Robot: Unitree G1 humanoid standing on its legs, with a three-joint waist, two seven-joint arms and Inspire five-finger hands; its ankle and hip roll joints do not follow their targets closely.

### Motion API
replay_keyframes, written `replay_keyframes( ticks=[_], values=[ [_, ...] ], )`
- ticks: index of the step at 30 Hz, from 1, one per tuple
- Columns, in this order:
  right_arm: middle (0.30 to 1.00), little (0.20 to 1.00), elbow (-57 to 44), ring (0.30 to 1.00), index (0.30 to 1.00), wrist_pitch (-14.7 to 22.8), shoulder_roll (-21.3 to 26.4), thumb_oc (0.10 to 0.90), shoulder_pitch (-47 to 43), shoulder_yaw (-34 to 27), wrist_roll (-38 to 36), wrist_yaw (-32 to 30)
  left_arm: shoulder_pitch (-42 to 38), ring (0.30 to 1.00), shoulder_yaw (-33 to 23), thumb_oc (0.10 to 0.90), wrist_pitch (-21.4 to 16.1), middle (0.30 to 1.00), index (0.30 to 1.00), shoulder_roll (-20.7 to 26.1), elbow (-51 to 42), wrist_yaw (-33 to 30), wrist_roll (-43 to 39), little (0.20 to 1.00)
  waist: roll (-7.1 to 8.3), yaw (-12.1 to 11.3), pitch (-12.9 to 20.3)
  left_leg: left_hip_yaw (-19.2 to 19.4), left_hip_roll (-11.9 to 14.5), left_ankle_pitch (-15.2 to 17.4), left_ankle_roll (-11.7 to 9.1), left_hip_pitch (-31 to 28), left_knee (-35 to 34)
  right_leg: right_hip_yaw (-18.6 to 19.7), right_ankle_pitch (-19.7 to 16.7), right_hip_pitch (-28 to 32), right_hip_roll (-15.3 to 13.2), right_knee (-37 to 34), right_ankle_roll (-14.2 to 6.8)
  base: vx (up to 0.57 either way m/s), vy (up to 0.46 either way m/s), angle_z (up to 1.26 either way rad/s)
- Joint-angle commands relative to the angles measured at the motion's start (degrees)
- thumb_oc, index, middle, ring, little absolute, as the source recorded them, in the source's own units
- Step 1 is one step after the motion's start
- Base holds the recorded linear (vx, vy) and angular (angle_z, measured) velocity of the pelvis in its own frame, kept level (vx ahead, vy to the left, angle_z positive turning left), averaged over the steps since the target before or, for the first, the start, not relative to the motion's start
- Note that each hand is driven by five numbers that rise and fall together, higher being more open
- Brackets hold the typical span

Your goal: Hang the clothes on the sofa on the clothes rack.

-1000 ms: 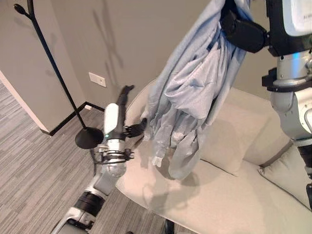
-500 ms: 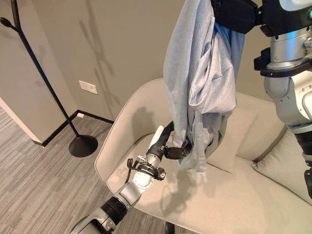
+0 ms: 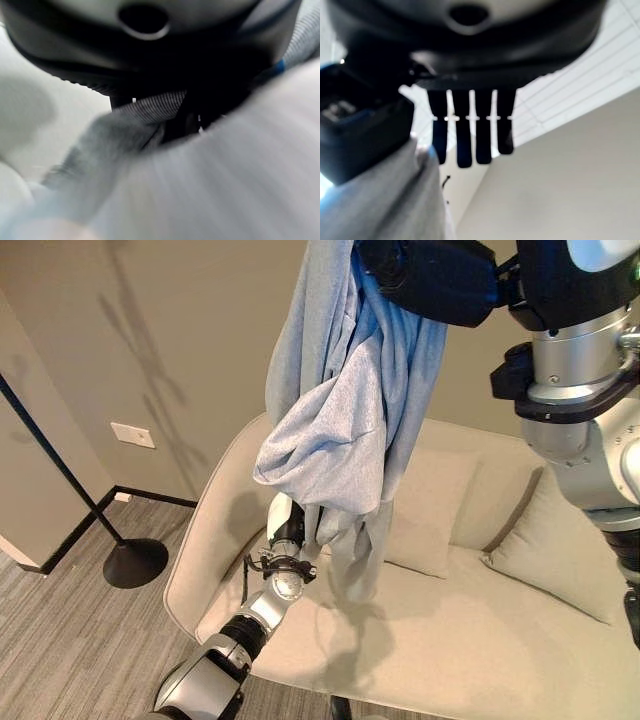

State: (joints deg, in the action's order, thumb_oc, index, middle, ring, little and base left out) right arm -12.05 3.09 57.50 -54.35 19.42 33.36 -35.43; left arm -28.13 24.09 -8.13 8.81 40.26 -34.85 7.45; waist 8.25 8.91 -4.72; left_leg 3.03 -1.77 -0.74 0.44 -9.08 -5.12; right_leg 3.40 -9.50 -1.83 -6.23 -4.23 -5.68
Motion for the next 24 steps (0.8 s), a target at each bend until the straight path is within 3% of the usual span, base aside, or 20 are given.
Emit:
replay_keyframes(
  ticks=[1,10,11,15,17,19,21,22,24],
  values=[
    [0.3,0.3,4.7,0.3,0.3,-2.8,-0.7,0.4,-3.9,-8.1,-4.2,-3.7,-0.9,0.3,-1.0,0.4,-2.6,0.3,0.3,1.6,-4.7,-5.9,3.1,0.3,0.47,-3.7,9.0,-3.0,-1.9,7.0,2.1,3.3,2.4,-3.0,4.8,-3.0,-4.7,7.8,-4.1,0.0,0.0,0.0],
    [0.3,0.3,2.1,0.3,0.3,-0.2,4.8,0.4,12.7,-20.4,-4.1,-1.3,10.6,0.3,-14.7,0.4,-2.9,0.3,0.3,11.4,-26.9,-7.7,12.0,0.3,0.44,-5.6,8.7,-3.8,-3.1,6.7,2.4,4.3,2.6,-4.4,4.2,-2.8,-6.1,7.5,-4.8,-0.02,0.016,0.05],
    [0.3,0.3,0.2,0.3,0.3,2.3,5.3,0.4,18.6,-23.6,-4.6,0.7,13.7,0.3,-20.2,0.4,-2.9,0.3,0.3,14.6,-33.5,-8.8,16.5,0.3,0.48,-6.3,8.4,-4.0,-3.3,6.5,2.4,4.8,2.7,-4.8,3.7,-2.9,-6.8,7.3,-5.1,-0.04,0.022,0.19],
    [0.3,0.3,-2.8,0.3,0.3,4.6,5.1,0.4,23.9,-25.9,-4.6,3.5,15.7,0.3,-25.3,0.4,-2.8,0.3,0.3,17.4,-39.2,-9.5,19.3,0.3,0.5,-6.9,8.1,-4.0,-3.8,6.3,2.4,5.6,3.1,-5.5,2.9,-3.1,-7.6,6.6,-5.6,-0.06,0.03,0.11],
    [0.3,0.3,-4.4,0.3,0.3,5.7,5.7,0.4,25.7,-26.2,-4.2,4.3,17.2,0.3,-27.5,0.4,-2.8,0.3,0.3,20.1,-41.6,-10.6,21.0,0.3,0.66,-7.5,6.4,-3.8,-3.6,5.7,2.6,6.1,3.5,-6.4,2.0,-4.4,-7.5,8.7,-5.7,-0.21,0.01,0.0],
    [0.3,0.3,-5.1,0.3,0.3,6.5,6.9,0.4,24.1,-25.3,-3.9,4.5,17.2,0.3,-29.7,0.4,-2.5,0.3,0.3,22.7,-41.7,-12.3,20.8,0.3,-0.77,-9.1,3.4,-2.2,-1.8,4.8,2.7,6.8,4.4,-11.7,5.8,-5.6,-5.3,16.8,-3.6,-0.26,0.065,-0.04],
    [0.3,0.3,-6.0,0.3,0.3,8.0,7.9,0.4,23.0,-24.3,-3.5,5.1,19.4,0.3,-32.4,0.4,-2.1,0.3,0.3,24.5,-42.3,-14.0,21.2,0.3,-1.51,-10.4,2.4,0.1,-0.9,3.6,2.9,8.2,5.5,-16.1,13.0,-4.8,-1.3,27.2,-1.6,-0.18,0.091,-0.26],
    [0.3,0.3,-6.0,0.3,0.3,8.0,7.9,0.4,22.7,-24.0,-3.5,5.2,19.8,0.3,-32.8,0.4,-2.1,0.3,0.3,24.5,-42.6,-14.0,21.1,0.3,-1.33,-10.3,2.4,0.3,-0.9,3.6,2.8,8.4,5.8,-16.0,13.5,-5.5,-1.5,28.3,-1.2,-0.15,0.051,-0.4],
    [0.3,0.3,-6.6,0.3,0.3,8.7,8.1,0.4,22.6,-23.7,-2.4,5.8,23.3,0.3,-36.9,0.4,-1.8,0.3,0.3,25.1,-43.7,-15.0,21.5,0.3,-0.58,-11.6,3.1,2.5,-1.1,2.8,2.8,10.2,6.1,-18.2,16.7,-4.3,1.9,33.7,-1.2,-0.15,-0.064,-0.31]
  ],
)
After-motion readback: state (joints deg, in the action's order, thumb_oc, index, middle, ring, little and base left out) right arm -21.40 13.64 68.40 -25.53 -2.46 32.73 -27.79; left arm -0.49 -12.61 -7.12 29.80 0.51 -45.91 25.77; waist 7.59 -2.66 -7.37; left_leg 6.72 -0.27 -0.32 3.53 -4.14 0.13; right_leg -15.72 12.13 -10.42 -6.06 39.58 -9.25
